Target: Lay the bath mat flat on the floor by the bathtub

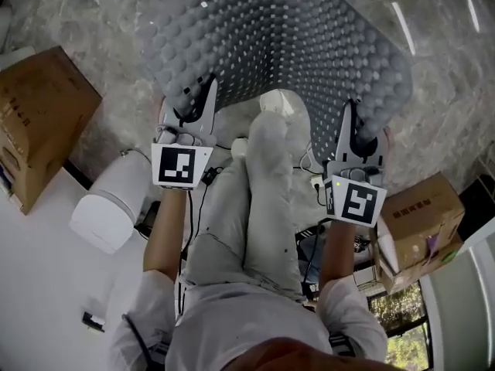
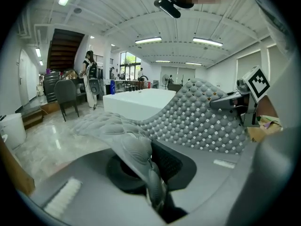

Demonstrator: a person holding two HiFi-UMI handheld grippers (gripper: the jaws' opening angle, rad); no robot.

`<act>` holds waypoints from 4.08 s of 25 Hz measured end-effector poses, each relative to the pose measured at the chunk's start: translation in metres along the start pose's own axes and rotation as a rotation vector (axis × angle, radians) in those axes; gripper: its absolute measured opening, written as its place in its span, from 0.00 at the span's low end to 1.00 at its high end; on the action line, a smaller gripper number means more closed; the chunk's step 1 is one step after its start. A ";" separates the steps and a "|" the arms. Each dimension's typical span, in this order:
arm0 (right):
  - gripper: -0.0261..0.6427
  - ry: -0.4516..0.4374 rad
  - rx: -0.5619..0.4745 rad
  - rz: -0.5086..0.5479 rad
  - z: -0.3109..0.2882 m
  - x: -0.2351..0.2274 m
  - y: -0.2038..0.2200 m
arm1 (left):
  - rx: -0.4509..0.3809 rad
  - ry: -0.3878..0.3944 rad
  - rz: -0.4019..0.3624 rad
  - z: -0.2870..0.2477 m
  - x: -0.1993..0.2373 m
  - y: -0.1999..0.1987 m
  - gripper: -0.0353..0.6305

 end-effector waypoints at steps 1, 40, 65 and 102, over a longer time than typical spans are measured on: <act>0.08 -0.024 -0.006 -0.019 0.003 -0.003 -0.005 | 0.022 -0.016 -0.017 0.006 -0.001 -0.014 0.09; 0.08 -0.035 0.163 0.009 -0.140 -0.069 0.144 | 0.429 -0.165 -0.192 -0.060 0.087 0.054 0.09; 0.20 -0.445 0.268 -0.516 -0.235 -0.172 0.254 | 0.625 -0.086 0.027 -0.085 0.204 0.109 0.23; 0.07 -0.175 0.161 -0.194 -0.179 -0.163 0.249 | 0.382 -0.148 0.010 -0.021 0.222 0.091 0.19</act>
Point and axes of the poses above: the fingertips, and each gripper's own axes: z backward along the fingers, x to its left, y out of its underside, the point moved 7 cm from there along z, backward along the fingers, and after that the axes turned 3 degrees about y, right-handed, at the moved point
